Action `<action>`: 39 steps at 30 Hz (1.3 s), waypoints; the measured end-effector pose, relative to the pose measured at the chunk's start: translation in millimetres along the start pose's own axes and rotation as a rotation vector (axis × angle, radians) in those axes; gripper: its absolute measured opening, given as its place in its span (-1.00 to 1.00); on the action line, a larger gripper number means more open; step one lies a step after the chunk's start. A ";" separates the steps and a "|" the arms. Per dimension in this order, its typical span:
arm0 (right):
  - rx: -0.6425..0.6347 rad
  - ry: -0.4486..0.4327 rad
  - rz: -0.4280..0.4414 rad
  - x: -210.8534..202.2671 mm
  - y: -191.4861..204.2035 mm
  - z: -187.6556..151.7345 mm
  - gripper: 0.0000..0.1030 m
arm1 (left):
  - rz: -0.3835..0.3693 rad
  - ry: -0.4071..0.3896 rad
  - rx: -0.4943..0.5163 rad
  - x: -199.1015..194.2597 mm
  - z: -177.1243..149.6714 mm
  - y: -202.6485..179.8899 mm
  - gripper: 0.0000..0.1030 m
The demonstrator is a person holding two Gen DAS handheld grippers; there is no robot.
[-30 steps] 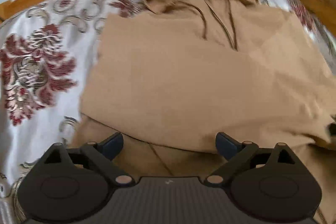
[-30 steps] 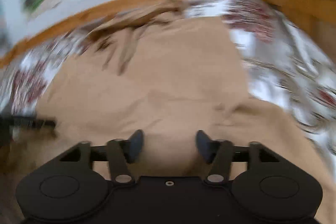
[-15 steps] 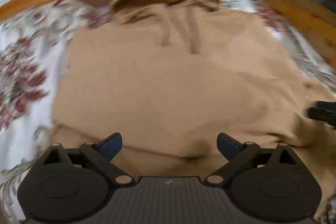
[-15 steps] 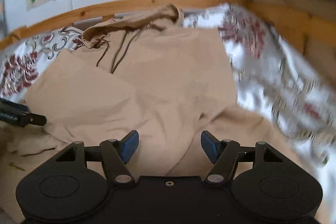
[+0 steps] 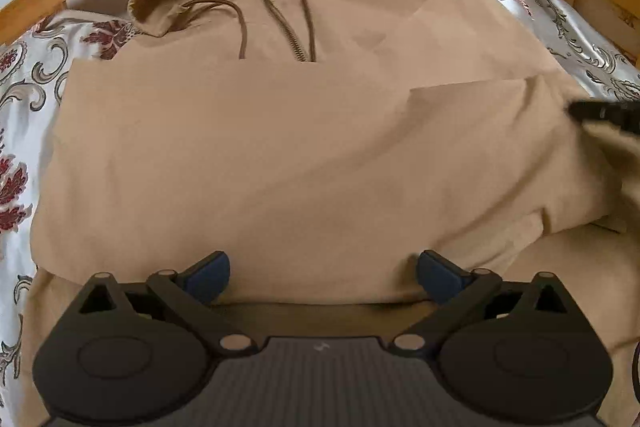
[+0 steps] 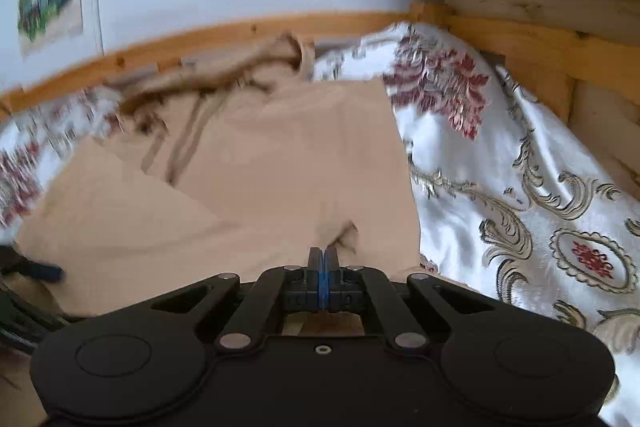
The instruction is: Fold large clothes
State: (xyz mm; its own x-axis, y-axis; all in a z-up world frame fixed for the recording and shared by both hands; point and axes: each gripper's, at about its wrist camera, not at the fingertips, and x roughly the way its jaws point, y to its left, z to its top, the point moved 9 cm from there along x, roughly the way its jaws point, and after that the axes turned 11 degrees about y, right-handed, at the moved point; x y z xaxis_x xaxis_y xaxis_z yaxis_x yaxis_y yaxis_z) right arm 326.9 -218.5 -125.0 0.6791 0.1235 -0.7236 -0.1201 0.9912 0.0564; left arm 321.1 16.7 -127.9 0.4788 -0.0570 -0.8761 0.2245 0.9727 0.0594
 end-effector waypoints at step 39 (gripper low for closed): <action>-0.153 -0.140 -0.057 106.3 47.6 242.4 0.19 | 0.390 -0.273 0.016 -9.0 214.0 175.4 0.63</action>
State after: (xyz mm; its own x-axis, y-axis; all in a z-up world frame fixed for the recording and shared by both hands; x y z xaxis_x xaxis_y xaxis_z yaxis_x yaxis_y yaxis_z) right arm 568.9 -146.5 -32.5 0.7805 0.0840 -0.6194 -0.1805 0.9790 -0.0946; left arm 537.8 139.7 -7.2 0.7348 0.2531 -0.6293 -0.0047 0.9297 0.3683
